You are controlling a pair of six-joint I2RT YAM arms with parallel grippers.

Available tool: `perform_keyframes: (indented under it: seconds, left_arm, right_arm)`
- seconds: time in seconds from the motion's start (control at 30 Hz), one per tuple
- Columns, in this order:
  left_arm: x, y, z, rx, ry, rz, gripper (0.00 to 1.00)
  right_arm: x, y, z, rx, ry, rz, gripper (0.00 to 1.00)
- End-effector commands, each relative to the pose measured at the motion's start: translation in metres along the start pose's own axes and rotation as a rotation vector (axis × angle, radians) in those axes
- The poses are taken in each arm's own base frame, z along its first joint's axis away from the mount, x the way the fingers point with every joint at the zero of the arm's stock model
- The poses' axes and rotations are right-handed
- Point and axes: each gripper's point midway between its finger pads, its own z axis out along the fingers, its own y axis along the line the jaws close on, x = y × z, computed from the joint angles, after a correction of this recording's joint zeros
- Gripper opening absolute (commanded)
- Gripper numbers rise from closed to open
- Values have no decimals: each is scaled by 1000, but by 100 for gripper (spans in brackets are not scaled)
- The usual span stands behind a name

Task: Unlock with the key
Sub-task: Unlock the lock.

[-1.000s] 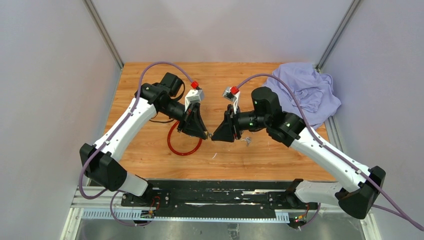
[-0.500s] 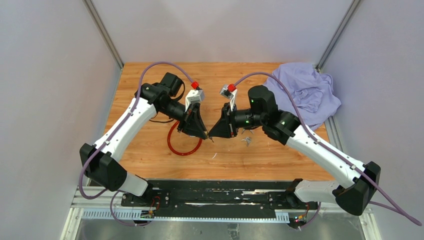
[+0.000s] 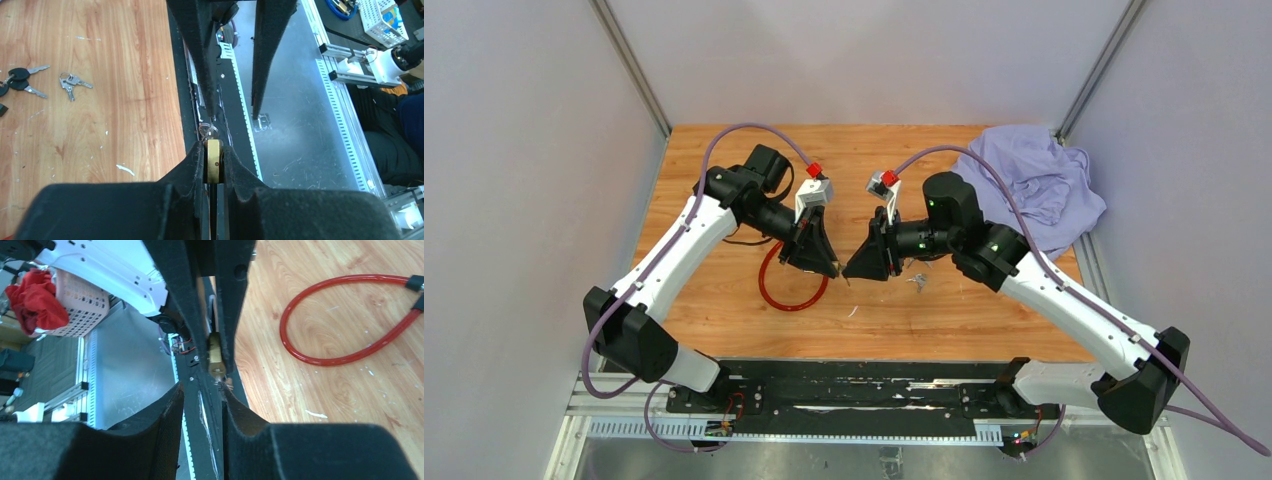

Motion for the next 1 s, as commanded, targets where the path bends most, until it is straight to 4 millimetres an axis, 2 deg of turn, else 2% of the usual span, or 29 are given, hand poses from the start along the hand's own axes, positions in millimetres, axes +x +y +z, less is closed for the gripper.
perform_keyframes:
  seconds: [0.0,0.4,0.5,0.67,0.97]
  left_arm:
    - [-15,-18,-2,32,-44,42,1]
    - [-17,-19,-2,37,-48,45,0]
    - [-18,-19,-2,38,-50,46,0]
    - [-17,-18,-2,35,-47,50,0]
    - [-17,-13,-4,4,-26,76,0]
  right_arm:
    - [-5,-5,-3,37,-7,-19,31]
    - [-5,-7,2,32,-3,0,29]
    - [-4,-6,5,8,0,17,21]
    - [-2,-3,9,-20,-4,48,1]
    - [2,3,15,-63,-20,140,1]
